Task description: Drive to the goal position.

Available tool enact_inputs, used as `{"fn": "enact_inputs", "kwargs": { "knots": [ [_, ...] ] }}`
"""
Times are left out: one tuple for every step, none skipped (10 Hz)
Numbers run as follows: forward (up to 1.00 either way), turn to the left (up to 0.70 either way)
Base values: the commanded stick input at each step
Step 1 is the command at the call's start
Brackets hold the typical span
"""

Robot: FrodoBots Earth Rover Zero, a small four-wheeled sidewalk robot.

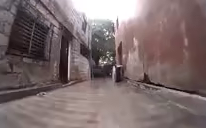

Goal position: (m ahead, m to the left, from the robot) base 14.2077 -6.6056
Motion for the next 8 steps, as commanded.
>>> {"fn": "enact_inputs", "kwargs": {
  "knots": [
    [0.99, 0.00],
    [0.99, 0.00],
    [0.95, 0.00],
    [0.54, 0.00],
    [0.13, 0.00],
    [0.00, 0.00],
    [0.00, 0.00],
    [0.00, 0.00]
  ]
}}
